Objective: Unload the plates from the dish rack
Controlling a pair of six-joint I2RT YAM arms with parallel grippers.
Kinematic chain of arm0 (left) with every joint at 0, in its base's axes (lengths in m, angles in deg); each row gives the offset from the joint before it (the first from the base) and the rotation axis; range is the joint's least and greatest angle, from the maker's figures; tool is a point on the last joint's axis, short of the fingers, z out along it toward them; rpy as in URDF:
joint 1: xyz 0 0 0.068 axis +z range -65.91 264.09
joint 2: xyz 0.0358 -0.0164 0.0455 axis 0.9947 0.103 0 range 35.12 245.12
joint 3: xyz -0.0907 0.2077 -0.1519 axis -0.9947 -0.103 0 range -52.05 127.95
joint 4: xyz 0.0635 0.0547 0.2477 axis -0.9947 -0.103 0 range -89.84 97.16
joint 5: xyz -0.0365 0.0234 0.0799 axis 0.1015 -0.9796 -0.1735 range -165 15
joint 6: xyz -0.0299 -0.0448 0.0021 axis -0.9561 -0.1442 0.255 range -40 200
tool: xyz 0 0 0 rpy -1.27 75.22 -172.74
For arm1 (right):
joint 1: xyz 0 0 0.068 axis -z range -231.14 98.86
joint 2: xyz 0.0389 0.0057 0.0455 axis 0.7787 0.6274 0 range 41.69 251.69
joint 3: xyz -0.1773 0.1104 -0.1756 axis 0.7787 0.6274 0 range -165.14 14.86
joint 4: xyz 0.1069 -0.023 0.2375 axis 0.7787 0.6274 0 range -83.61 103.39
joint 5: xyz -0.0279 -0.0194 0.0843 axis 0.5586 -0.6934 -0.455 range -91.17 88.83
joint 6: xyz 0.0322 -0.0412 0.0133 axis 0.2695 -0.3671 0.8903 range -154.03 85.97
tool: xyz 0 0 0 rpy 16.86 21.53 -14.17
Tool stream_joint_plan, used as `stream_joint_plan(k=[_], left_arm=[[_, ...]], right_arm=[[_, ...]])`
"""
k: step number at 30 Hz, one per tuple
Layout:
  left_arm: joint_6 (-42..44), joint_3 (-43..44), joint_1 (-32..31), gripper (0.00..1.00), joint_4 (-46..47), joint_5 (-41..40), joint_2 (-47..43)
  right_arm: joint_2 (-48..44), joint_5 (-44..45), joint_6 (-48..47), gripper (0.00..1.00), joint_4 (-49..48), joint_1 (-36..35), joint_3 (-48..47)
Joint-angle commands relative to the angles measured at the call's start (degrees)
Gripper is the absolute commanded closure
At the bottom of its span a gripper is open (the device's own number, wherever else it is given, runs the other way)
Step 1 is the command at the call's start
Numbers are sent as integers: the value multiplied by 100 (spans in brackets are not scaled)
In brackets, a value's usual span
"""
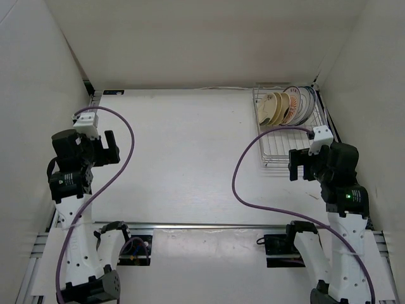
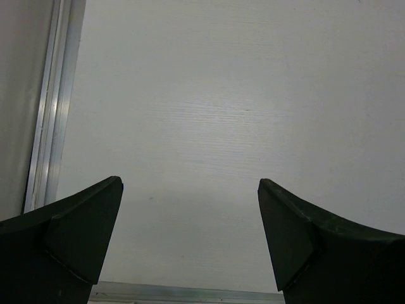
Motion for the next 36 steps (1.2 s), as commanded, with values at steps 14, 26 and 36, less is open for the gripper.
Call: stream_joint_plan(k=[14, 26, 36], left_arm=[[1146, 751, 24, 1, 68, 1403, 517], [874, 787, -38, 1, 51, 1449, 1441], [821, 839, -38, 1, 112, 1633, 1837]], right_arm=[[1356, -54, 1159, 0, -1016, 108, -358], [4623, -89, 1310, 36, -1192, 108, -3186], [6305, 314, 818, 55, -1429, -516, -4242]])
